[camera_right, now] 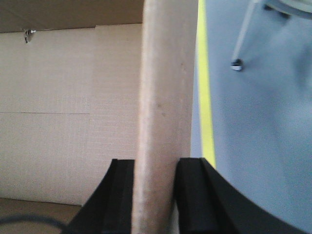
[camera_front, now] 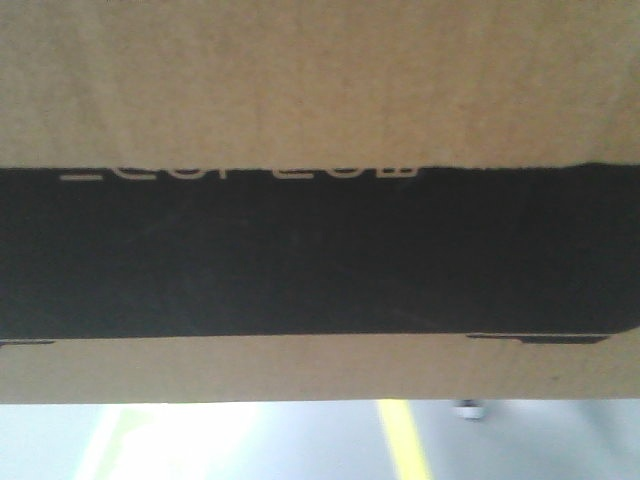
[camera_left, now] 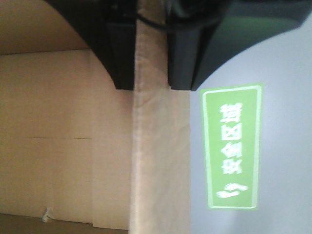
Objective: Grab box from left shelf to table start
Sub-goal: 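Carry the box with both grippers while driving to the white table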
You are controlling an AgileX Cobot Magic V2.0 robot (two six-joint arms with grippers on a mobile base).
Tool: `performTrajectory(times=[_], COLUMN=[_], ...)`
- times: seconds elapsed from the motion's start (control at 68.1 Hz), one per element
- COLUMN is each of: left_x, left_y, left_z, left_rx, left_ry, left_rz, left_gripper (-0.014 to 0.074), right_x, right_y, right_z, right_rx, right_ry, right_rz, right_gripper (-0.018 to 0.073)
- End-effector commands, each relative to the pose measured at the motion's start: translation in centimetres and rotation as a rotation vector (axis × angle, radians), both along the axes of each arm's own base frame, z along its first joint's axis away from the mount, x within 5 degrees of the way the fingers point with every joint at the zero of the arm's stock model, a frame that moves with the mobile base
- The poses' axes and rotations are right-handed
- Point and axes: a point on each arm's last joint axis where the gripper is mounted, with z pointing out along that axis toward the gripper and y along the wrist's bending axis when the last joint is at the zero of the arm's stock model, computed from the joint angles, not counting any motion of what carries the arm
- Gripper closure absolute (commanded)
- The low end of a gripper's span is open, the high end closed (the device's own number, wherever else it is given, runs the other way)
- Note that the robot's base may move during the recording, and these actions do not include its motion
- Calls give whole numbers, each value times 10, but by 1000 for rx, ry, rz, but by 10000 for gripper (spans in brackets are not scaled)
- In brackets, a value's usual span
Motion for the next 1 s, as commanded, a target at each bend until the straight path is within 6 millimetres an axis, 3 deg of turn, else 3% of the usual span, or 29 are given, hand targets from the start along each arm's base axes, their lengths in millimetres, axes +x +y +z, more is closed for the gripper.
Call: performTrajectory(times=[0.0, 0.983], left_x=[-2, -2], left_y=[4, 4], left_z=[15, 15], left_rx=[-4, -4], left_ry=[-104, -104], left_rz=[27, 27], left_gripper=[696, 696], right_x=[5, 5], right_y=[-15, -15], right_z=[16, 16], right_rx=[-139, -139], right_ry=[-150, -149], right_rz=[-100, -100], right_gripper=[502, 502])
